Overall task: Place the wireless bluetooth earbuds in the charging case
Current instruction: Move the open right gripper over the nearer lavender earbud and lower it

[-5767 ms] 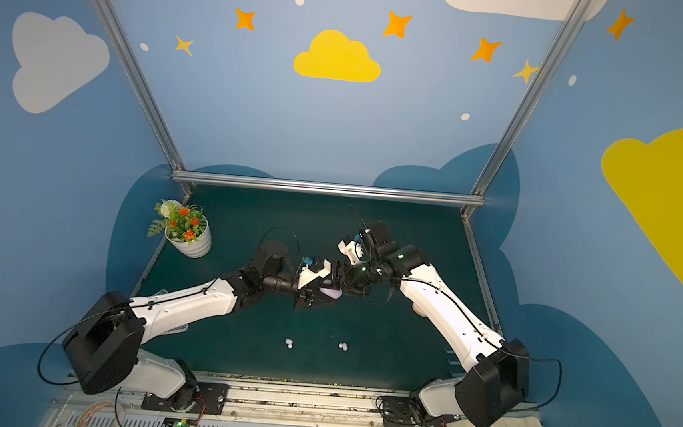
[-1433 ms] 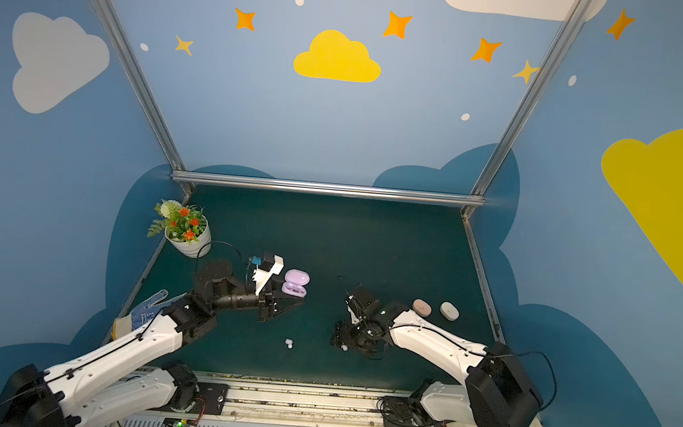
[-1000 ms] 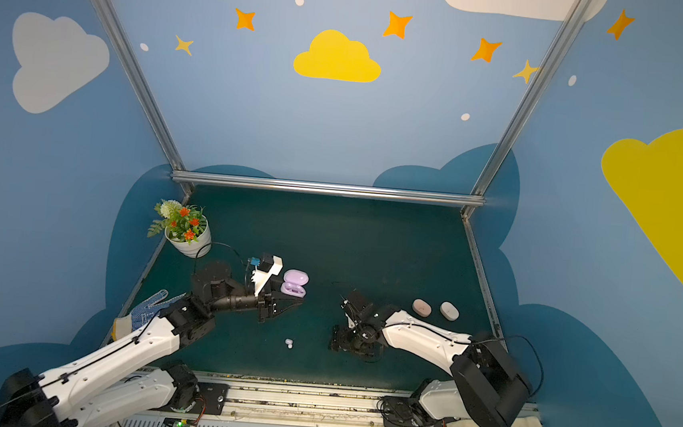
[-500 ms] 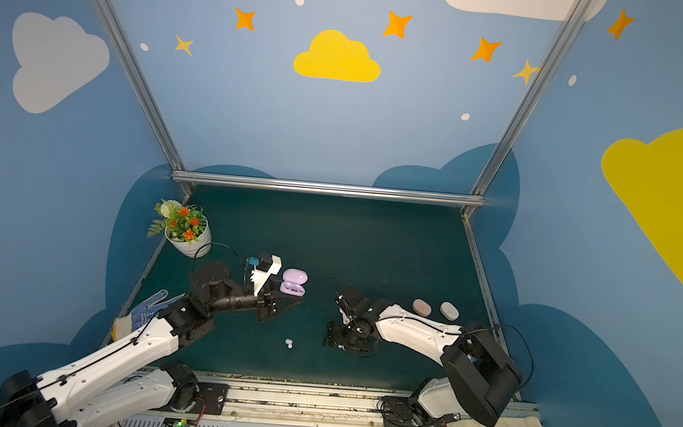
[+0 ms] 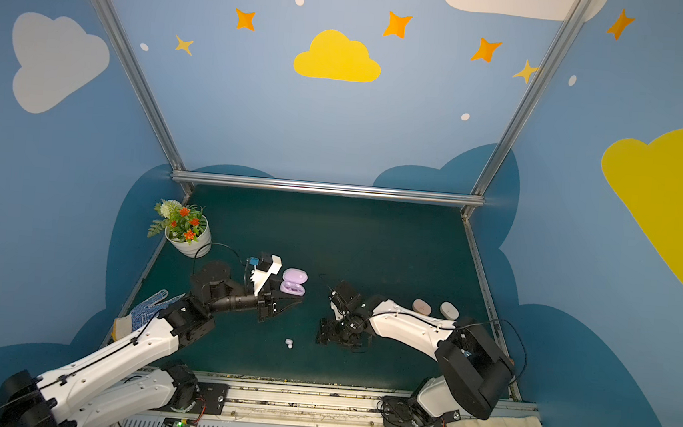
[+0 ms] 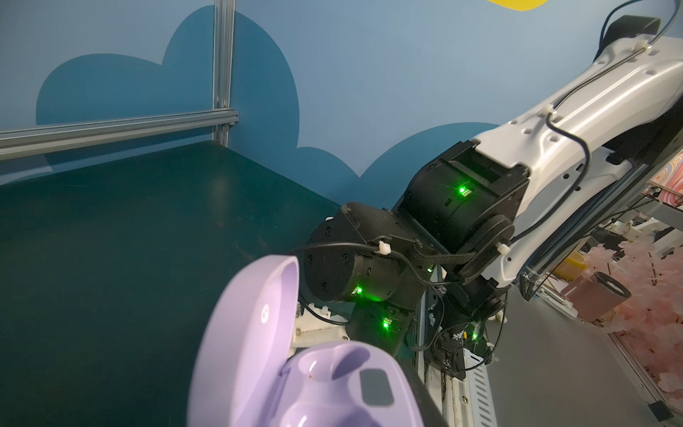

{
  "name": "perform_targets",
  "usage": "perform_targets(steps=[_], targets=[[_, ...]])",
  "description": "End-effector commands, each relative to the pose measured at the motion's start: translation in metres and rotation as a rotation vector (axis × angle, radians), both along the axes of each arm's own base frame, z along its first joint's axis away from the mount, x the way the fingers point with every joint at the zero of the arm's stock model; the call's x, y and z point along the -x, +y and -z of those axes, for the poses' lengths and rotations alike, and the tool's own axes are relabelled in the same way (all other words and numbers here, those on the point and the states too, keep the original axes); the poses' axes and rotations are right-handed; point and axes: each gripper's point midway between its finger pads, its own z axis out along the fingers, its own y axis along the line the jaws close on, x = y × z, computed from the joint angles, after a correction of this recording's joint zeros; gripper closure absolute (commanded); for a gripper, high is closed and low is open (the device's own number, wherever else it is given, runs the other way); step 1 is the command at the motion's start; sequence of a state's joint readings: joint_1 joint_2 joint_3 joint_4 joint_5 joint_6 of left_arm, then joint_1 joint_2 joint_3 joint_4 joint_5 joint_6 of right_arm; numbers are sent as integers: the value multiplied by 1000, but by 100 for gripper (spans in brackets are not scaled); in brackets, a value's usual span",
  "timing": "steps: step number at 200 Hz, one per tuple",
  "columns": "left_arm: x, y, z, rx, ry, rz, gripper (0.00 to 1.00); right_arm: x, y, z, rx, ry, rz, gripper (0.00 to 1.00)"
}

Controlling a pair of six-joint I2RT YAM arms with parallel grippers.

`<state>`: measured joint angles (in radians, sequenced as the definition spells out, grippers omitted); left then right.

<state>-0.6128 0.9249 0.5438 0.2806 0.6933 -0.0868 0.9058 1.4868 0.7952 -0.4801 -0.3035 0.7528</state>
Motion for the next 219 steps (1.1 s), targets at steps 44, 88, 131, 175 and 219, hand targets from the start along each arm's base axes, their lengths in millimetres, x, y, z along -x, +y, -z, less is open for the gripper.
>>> perform_targets(steps=[44, 88, 131, 175, 219], targets=[[3, 3, -3, 6, -16, -8, 76, 0, -23, 2, 144, -16, 14, 21], [3, 3, -3, 5, -17, -12, 77, -3, -12, 5, 113, -15, -2, 21], [2, 4, -2, 2, -16, -17, 77, -9, 0, 5, 99, -12, -31, 21], [1, 4, -1, -2, -17, -25, 77, -16, 12, 6, 99, -12, -67, 21], [0, 6, 1, -9, -14, -36, 78, -23, 27, 8, 87, 1, -115, 21]])
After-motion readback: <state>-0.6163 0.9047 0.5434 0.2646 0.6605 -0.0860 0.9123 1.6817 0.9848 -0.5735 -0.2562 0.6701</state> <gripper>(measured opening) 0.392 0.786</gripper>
